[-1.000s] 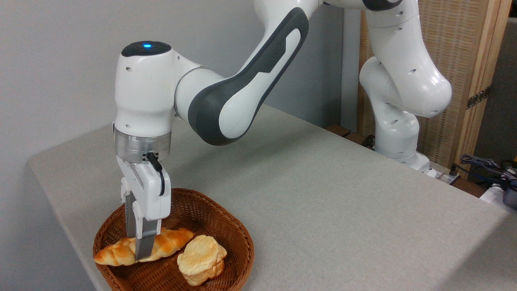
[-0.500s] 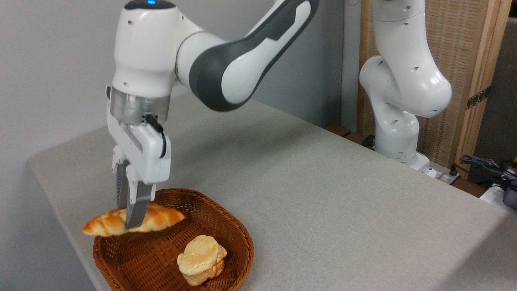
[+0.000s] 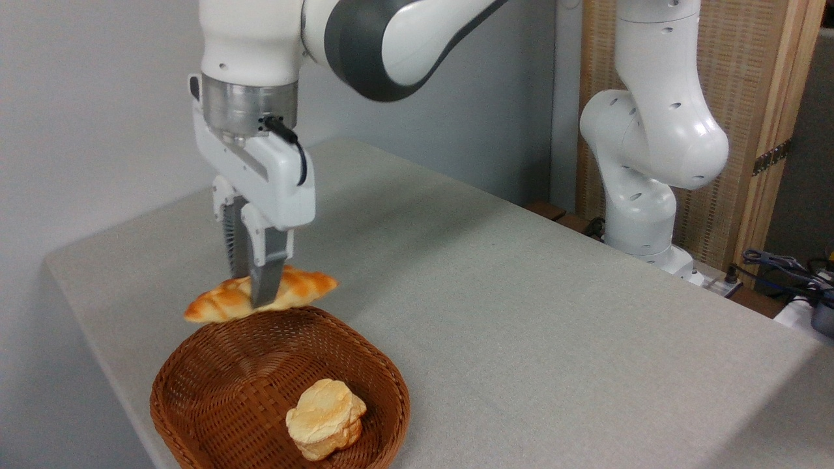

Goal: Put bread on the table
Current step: 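Lift the braided roll out of the basket and carry it sideways, then move the held roll away from the basket and lower it to the table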

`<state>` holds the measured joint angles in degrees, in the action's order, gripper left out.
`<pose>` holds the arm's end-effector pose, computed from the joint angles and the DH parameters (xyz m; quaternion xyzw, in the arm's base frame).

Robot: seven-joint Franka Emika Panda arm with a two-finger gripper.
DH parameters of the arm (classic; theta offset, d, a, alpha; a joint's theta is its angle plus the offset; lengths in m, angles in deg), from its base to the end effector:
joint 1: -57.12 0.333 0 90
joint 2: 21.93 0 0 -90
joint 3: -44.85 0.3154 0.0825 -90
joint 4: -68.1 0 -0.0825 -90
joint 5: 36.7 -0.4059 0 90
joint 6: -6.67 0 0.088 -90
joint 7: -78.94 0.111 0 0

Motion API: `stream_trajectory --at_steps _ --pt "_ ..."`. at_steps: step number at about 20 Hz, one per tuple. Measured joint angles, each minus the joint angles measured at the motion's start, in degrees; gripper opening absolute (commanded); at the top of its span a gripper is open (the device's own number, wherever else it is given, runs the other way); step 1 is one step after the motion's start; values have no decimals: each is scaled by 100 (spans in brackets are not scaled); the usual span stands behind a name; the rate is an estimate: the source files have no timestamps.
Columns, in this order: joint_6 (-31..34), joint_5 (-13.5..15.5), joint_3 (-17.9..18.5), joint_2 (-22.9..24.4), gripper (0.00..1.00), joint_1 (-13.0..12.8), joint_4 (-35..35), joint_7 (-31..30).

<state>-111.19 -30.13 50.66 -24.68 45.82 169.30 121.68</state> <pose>0.6199 -0.0672 0.5402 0.9128 -0.3866 0.1310 0.0098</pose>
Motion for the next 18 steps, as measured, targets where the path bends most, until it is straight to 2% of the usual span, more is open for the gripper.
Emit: stream_trajectory --at_steps 4,6,10,18 --pt "680 0 -1 161 46 0 7 -24" --pt "948 0 -3 167 50 -1 11 -112" --pt "1443 0 -74 159 50 -11 59 -134" --pt "1768 0 -363 153 51 -136 264 -556"
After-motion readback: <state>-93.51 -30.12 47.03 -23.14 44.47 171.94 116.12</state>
